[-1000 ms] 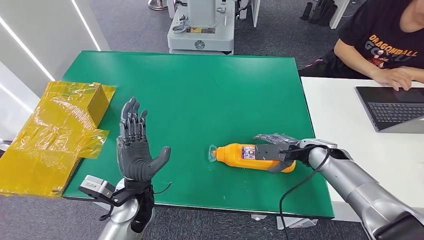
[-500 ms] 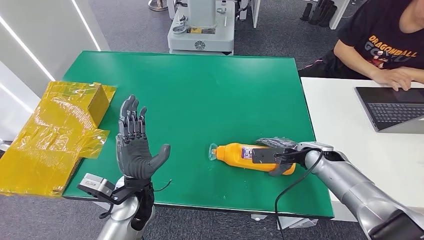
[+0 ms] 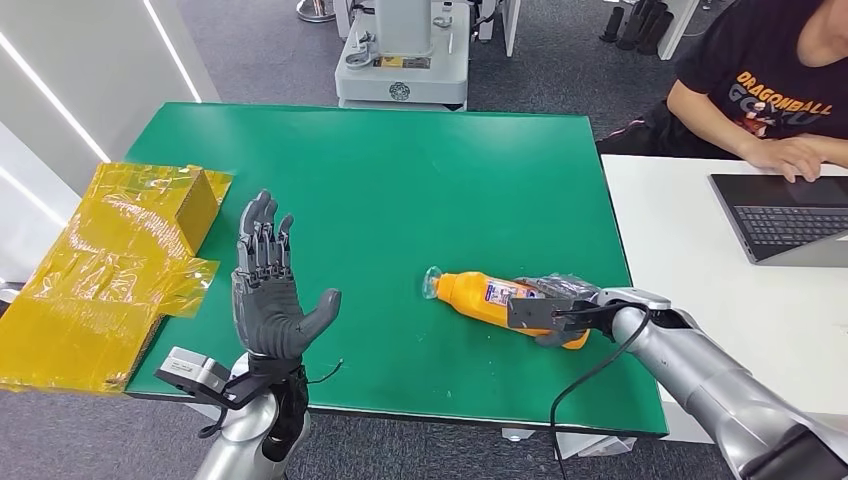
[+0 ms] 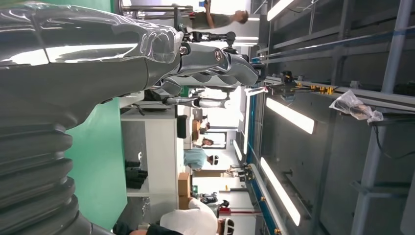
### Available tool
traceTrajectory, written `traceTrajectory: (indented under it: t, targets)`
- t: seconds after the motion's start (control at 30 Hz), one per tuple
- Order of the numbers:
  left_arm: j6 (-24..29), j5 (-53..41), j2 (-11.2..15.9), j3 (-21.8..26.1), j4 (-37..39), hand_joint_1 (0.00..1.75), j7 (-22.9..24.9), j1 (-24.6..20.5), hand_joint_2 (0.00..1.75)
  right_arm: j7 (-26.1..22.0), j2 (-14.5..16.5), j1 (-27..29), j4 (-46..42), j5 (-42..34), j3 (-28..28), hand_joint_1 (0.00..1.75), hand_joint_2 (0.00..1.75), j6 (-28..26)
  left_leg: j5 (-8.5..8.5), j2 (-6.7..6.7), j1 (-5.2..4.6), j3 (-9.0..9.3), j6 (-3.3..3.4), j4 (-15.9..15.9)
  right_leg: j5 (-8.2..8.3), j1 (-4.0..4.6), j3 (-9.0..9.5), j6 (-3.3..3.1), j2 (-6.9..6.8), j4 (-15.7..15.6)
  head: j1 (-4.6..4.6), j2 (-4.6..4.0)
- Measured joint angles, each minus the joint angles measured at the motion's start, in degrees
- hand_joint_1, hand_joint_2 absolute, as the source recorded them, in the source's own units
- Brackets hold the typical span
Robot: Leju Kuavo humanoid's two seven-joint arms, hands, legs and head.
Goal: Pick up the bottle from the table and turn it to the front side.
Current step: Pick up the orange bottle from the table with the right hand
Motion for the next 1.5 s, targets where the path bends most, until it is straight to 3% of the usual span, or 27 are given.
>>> traceTrajectory:
  t: [0.37, 0.57, 0.77, 1.0, 1.3, 1.5]
  targets:
    - [0.07, -0.07, -0.01, 0.00, 0.00, 0.00, 0.00, 0.04, 1.75, -0.62, -0.10, 0.74, -0.68, 0.11, -0.44, 1.75, 1.75, -2.28, 0.00, 0.00, 0.00, 0.01, 0.00, 0.01, 0.01, 0.01, 0.02, 0.01, 0.01, 0.00, 0.00, 0.00]
    - [0.86, -0.52, -0.08, 0.00, 0.00, 0.00, 0.15, 0.26, 1.75, -2.16, 1.27, 5.26, -3.70, 2.09, -4.20, 1.75, 1.75, -14.13, 0.00, -0.01, 0.01, -0.03, 0.00, -0.01, 0.01, 0.01, 0.02, 0.00, 0.00, 0.03, 0.01, 0.00]
    - [2.24, -1.11, -0.28, 0.00, 0.00, 0.00, 0.05, 1.07, 1.75, -2.37, 5.42, 9.78, -7.62, 1.82, -11.51, 1.75, 1.75, -27.17, 0.00, -0.03, 0.01, -0.04, 0.00, -0.04, -0.01, 0.01, -0.05, -0.01, -0.01, 0.04, -0.02, 0.00]
    - [2.57, -1.20, -0.35, 0.00, 0.00, 0.00, -0.22, 2.04, 1.75, -3.15, 7.39, 13.01, -11.44, 0.86, -16.91, 1.75, 1.75, -32.00, 0.00, -0.10, 0.00, -0.11, 0.00, -0.07, -0.04, 0.01, -0.06, -0.01, -0.11, 0.02, 0.01, 0.00]
    - [1.55, 0.37, -0.48, 0.00, 0.69, 0.00, -0.30, 1.73, 1.75, -8.14, 9.17, 17.51, -18.28, -0.39, -22.95, 1.75, 1.75, -44.75, 0.00, -0.09, 0.00, -0.11, 0.00, -0.06, -0.03, 0.01, -0.08, -0.01, -0.10, 0.01, 0.00, 0.00]
    - [-0.50, 2.01, -0.66, 0.00, 1.76, 0.00, -0.17, 1.43, 1.75, -10.17, 9.52, 19.32, -21.39, -0.27, -24.15, 1.75, 1.75, -47.46, 0.00, -0.08, 0.00, -0.11, 0.00, -0.07, -0.03, 0.01, -0.10, -0.01, -0.07, 0.01, -0.01, 0.00]
